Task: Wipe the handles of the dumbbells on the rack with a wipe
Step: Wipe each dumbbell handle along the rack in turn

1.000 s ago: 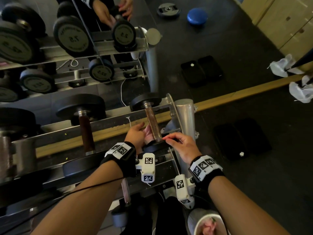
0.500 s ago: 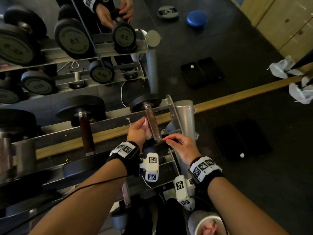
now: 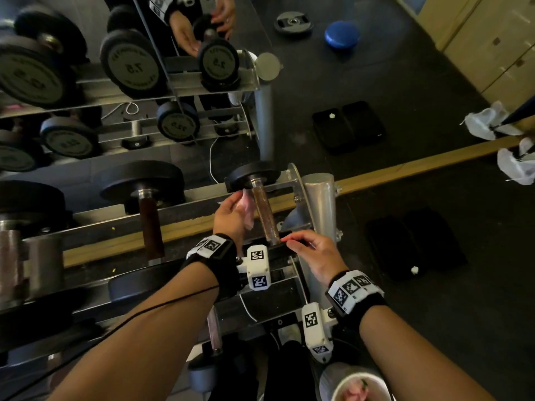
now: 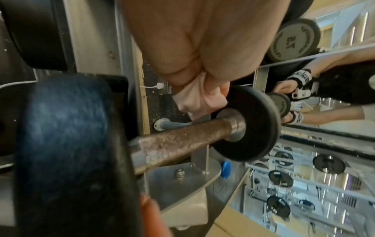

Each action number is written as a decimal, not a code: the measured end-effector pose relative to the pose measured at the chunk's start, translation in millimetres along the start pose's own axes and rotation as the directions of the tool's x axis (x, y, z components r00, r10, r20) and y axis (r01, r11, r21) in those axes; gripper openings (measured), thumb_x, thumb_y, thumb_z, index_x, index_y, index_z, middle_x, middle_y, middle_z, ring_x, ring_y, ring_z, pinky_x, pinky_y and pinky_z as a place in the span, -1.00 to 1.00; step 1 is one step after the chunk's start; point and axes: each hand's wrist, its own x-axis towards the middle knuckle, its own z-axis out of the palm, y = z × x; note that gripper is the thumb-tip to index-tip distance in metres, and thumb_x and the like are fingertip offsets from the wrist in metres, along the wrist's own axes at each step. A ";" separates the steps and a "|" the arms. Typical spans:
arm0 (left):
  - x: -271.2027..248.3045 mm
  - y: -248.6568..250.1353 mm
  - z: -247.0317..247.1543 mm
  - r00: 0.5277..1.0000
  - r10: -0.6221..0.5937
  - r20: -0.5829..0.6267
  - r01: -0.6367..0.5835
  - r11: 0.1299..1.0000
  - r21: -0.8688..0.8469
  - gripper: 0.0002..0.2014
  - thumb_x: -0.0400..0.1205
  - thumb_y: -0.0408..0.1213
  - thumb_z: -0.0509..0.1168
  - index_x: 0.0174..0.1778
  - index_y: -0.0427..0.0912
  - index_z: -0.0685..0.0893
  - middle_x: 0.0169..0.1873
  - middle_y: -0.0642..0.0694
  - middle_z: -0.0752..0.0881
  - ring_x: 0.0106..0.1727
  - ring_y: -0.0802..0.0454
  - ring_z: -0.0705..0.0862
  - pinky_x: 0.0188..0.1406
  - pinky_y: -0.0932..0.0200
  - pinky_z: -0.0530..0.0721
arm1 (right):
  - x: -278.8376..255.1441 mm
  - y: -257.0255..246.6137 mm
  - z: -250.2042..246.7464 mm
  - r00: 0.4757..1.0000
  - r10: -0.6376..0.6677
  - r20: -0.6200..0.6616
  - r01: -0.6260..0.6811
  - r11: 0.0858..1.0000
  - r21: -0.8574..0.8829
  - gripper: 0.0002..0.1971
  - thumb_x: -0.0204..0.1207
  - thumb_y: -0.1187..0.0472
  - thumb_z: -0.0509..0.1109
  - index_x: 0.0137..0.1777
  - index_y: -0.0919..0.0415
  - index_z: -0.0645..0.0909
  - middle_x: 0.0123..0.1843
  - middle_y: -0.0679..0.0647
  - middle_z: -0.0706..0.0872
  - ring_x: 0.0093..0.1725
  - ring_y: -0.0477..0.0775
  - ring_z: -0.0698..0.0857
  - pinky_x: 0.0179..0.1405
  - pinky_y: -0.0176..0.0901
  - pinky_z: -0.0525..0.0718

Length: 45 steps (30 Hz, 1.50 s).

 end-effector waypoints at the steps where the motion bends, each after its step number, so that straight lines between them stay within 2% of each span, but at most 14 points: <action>1: -0.5 -2.5 4.2 0.999 0.029 0.018 -0.029 0.999 0.037 -0.73 0.73 -0.26 0.29 0.35 -0.06 0.65 0.20 -0.13 0.77 0.20 -0.06 0.77 0.22 -0.01 0.73 | -0.6 0.1 1.2 1.000 -0.005 -0.008 0.006 1.000 0.010 -0.83 0.52 0.20 0.51 -0.05 -0.13 0.82 0.06 0.00 0.83 0.18 0.04 0.76 0.38 0.16 0.63; 4: -6.2 -11.4 3.0 0.995 0.066 0.077 -0.074 0.991 0.107 -0.72 0.74 -0.26 0.27 0.37 -0.06 0.64 0.12 -0.08 0.81 0.12 0.00 0.81 -0.02 0.14 0.79 | -1.3 1.3 2.6 0.999 -0.022 -0.024 0.023 0.999 0.029 -0.83 0.52 0.20 0.52 -0.06 -0.14 0.83 0.04 -0.01 0.83 0.16 0.03 0.76 0.35 0.10 0.64; 9: -15.7 -21.1 -15.2 0.990 0.010 0.139 -0.040 0.976 0.215 -0.79 0.70 -0.24 0.32 0.24 0.03 0.64 0.12 -0.14 0.79 0.05 -0.04 0.83 0.02 -0.08 0.81 | 2.4 2.9 -1.1 1.000 -0.001 -0.014 0.001 1.000 0.006 -0.84 0.49 0.14 0.53 -0.07 -0.19 0.83 0.02 -0.11 0.83 0.14 -0.06 0.75 0.31 -0.03 0.61; 11: -15.3 -18.6 -19.0 0.992 0.024 0.125 -0.052 0.973 0.226 -0.82 0.69 -0.30 0.33 0.16 0.04 0.66 0.08 -0.17 0.80 -0.07 -0.02 0.85 -0.19 0.04 0.82 | 4.1 2.5 -4.0 1.000 0.023 0.006 -0.023 0.999 0.022 -0.89 0.41 0.01 0.56 -0.07 -0.17 0.83 0.01 -0.10 0.83 0.14 -0.05 0.75 0.27 -0.06 0.61; 13: -11.6 -12.9 -21.2 0.996 0.063 0.068 -0.075 0.979 0.187 -0.79 0.69 -0.38 0.29 0.12 0.04 0.66 0.01 -0.16 0.81 -0.17 0.01 0.85 -0.34 0.20 0.76 | 6.1 3.5 -7.2 0.999 0.034 0.033 -0.034 0.999 0.012 -0.76 0.30 -0.15 0.61 -0.06 -0.14 0.84 0.02 -0.09 0.83 0.13 -0.04 0.76 0.20 -0.15 0.61; 17: -0.3 5.5 -10.8 0.976 0.213 -0.051 -0.191 0.941 0.278 -0.88 0.71 -0.21 0.30 0.13 0.03 0.66 -0.02 -0.06 0.79 -0.10 0.03 0.80 -0.22 0.20 0.75 | 7.7 7.8 -9.7 0.999 0.022 0.049 -0.022 1.000 -0.008 -0.70 0.30 -0.19 0.58 -0.02 -0.14 0.83 0.04 -0.07 0.84 0.13 -0.09 0.77 0.12 -0.27 0.64; 21: -0.3 12.8 8.3 0.943 0.333 0.008 -0.299 0.835 0.462 -0.90 0.71 -0.13 0.28 -0.05 0.22 0.59 -0.12 0.13 0.71 -0.13 0.22 0.72 -0.29 0.33 0.61 | 7.5 8.5 -7.2 0.999 0.005 0.033 -0.007 0.999 0.040 -0.76 0.32 -0.13 0.58 -0.03 -0.14 0.84 0.03 -0.09 0.84 0.13 -0.10 0.77 0.11 -0.27 0.66; 29: -23.5 -4.6 -1.2 0.929 0.322 0.184 -0.367 0.735 0.570 -0.84 0.72 -0.26 0.26 0.14 0.08 0.61 0.00 0.04 0.73 -0.02 0.21 0.74 -0.10 0.27 0.71 | 3.5 1.5 -5.2 0.999 0.036 0.030 -0.038 0.998 0.052 -0.84 0.35 -0.02 0.53 -0.08 -0.17 0.84 0.03 -0.13 0.82 0.13 -0.14 0.75 0.14 -0.28 0.62; 34: -44.8 -11.0 -11.4 0.939 0.251 0.235 -0.342 0.762 0.550 -0.87 0.72 -0.30 0.26 0.09 0.01 0.65 0.05 0.06 0.71 0.03 0.19 0.72 0.00 0.24 0.71 | 1.8 -5.1 -5.7 0.998 0.053 0.036 -0.053 0.998 0.017 -0.88 0.42 0.05 0.52 -0.09 -0.19 0.83 0.05 -0.10 0.83 0.14 -0.12 0.75 0.27 -0.14 0.63; 36: -48.8 -4.7 -15.7 0.947 0.175 0.268 -0.301 0.772 0.560 -0.88 0.72 -0.30 0.26 0.06 -0.01 0.67 0.03 0.02 0.72 -0.01 0.12 0.74 -0.05 0.18 0.73 | 2.5 -5.4 -7.3 0.997 0.061 0.041 -0.061 0.998 0.001 -0.86 0.48 0.14 0.52 -0.08 -0.16 0.84 0.05 -0.05 0.83 0.15 -0.08 0.76 0.30 -0.08 0.64; 38: -51.6 1.8 -18.7 0.951 0.123 0.284 -0.257 0.826 0.502 -0.86 0.73 -0.33 0.24 0.09 -0.06 0.69 0.02 -0.09 0.75 -0.15 0.14 0.79 -0.24 0.25 0.75 | 2.8 -5.9 -8.0 0.996 0.081 0.044 -0.081 0.997 0.002 -0.86 0.48 0.14 0.53 -0.06 -0.14 0.84 0.05 -0.04 0.84 0.15 -0.06 0.76 0.30 -0.04 0.64; 40: -52.2 9.0 -19.7 0.968 0.156 0.198 -0.230 0.869 0.439 -0.83 0.74 -0.34 0.22 0.13 -0.04 0.69 0.04 -0.12 0.75 -0.14 0.13 0.80 -0.19 0.17 0.80 | 2.3 -5.9 -7.3 0.997 0.071 0.041 -0.071 0.997 -0.015 -0.86 0.49 0.14 0.53 -0.06 -0.16 0.84 0.04 -0.06 0.84 0.14 -0.08 0.77 0.27 -0.06 0.65; 42: -42.9 14.4 -19.0 0.969 0.236 0.073 -0.243 0.865 0.439 -0.80 0.74 -0.28 0.23 0.21 0.00 0.68 0.09 -0.08 0.75 0.01 0.02 0.79 0.05 -0.04 0.80 | 1.6 -6.0 -6.2 0.998 0.047 0.034 -0.046 0.999 -0.021 -0.85 0.49 0.15 0.53 -0.07 -0.17 0.84 0.03 -0.08 0.84 0.13 -0.10 0.76 0.20 -0.15 0.64; 45: -25.0 21.5 -11.6 0.952 0.307 -0.007 -0.258 0.812 0.524 -0.73 0.74 -0.20 0.23 0.34 0.03 0.68 0.18 -0.05 0.75 0.17 0.01 0.74 0.28 -0.04 0.70 | 0.8 -6.4 -4.7 0.999 0.033 0.020 -0.033 0.999 -0.002 -0.84 0.49 0.17 0.54 -0.08 -0.16 0.85 0.03 -0.05 0.84 0.15 -0.06 0.76 0.23 -0.14 0.62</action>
